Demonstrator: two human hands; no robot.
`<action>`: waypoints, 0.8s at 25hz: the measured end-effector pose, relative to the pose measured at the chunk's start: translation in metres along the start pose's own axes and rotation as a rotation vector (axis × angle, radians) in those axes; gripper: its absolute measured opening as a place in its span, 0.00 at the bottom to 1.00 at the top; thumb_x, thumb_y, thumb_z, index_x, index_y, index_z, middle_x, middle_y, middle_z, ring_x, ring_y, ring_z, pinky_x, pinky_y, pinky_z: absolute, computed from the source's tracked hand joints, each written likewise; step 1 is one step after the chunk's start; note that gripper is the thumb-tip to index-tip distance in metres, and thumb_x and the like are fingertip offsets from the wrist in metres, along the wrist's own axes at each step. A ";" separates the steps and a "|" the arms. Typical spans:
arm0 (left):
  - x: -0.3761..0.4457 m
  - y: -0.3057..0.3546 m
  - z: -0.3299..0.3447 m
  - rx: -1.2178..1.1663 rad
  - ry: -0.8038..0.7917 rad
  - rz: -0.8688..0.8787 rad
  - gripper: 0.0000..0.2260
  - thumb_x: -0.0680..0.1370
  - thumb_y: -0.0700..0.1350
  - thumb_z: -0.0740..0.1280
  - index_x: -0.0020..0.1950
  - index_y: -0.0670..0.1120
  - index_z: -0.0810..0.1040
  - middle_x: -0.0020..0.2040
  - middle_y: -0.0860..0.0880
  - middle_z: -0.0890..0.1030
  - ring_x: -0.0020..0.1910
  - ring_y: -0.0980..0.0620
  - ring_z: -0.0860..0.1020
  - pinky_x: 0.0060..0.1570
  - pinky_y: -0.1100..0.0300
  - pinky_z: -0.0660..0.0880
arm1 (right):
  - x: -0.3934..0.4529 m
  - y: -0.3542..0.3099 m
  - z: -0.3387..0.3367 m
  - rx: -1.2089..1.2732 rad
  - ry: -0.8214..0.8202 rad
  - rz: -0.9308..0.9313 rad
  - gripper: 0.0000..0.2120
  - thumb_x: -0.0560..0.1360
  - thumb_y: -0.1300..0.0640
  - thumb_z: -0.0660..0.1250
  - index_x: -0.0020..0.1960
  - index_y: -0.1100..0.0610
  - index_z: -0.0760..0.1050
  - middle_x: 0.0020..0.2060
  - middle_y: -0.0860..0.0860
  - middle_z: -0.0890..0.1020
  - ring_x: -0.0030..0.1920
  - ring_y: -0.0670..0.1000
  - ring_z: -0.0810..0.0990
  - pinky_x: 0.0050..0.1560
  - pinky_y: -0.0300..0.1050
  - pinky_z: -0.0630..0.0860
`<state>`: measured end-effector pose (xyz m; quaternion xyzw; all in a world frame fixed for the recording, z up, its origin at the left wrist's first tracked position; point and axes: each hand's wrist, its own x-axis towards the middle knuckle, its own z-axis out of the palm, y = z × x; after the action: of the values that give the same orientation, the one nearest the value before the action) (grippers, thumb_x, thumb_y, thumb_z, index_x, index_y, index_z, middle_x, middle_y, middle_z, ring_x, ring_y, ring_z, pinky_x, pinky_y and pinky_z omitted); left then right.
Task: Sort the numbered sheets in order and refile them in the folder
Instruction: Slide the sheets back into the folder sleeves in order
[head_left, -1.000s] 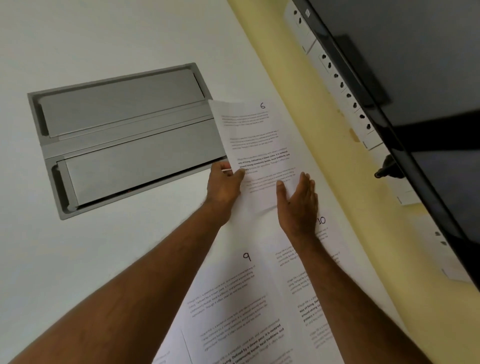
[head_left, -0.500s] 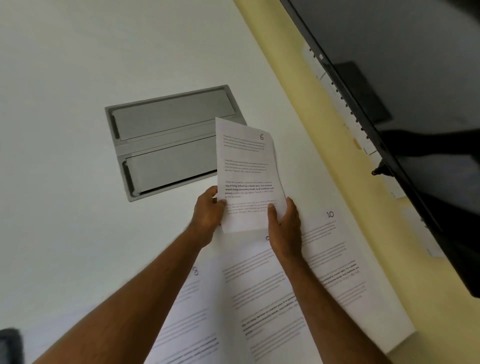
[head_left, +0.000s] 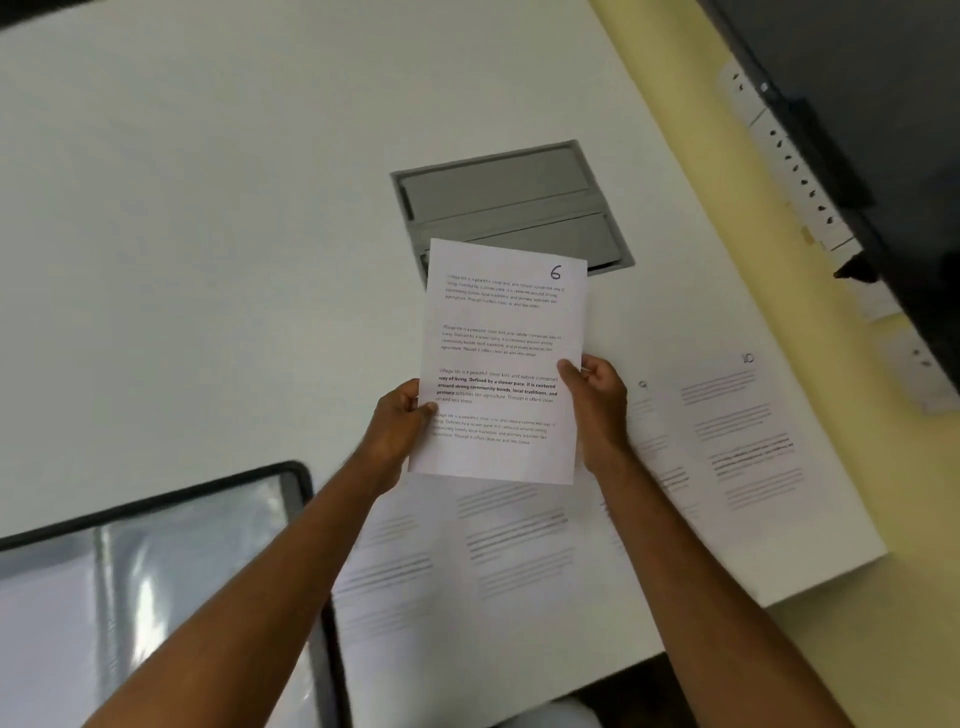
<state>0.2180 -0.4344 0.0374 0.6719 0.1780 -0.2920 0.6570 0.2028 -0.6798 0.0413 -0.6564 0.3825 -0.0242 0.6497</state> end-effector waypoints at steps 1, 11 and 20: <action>-0.016 -0.008 -0.021 -0.003 0.009 0.003 0.14 0.84 0.33 0.60 0.64 0.44 0.80 0.60 0.48 0.85 0.56 0.48 0.84 0.53 0.54 0.81 | -0.022 0.003 0.013 0.005 -0.032 0.006 0.06 0.77 0.56 0.74 0.53 0.53 0.79 0.47 0.49 0.87 0.48 0.51 0.86 0.48 0.44 0.83; -0.139 -0.075 -0.222 -0.010 0.044 0.032 0.14 0.83 0.33 0.60 0.64 0.44 0.80 0.59 0.49 0.86 0.58 0.47 0.84 0.58 0.51 0.80 | -0.221 0.046 0.137 0.064 -0.285 0.057 0.12 0.77 0.59 0.74 0.60 0.58 0.83 0.53 0.53 0.88 0.52 0.54 0.87 0.49 0.46 0.83; -0.171 -0.129 -0.315 -0.011 0.088 -0.013 0.13 0.84 0.35 0.61 0.64 0.48 0.78 0.55 0.54 0.85 0.48 0.59 0.84 0.43 0.66 0.81 | -0.298 0.091 0.204 -0.183 -0.370 0.028 0.11 0.77 0.54 0.74 0.60 0.51 0.82 0.53 0.48 0.87 0.50 0.47 0.87 0.46 0.38 0.81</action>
<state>0.0567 -0.0891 0.0336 0.6794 0.2126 -0.2652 0.6503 0.0573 -0.3376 0.0694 -0.7007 0.2663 0.1406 0.6468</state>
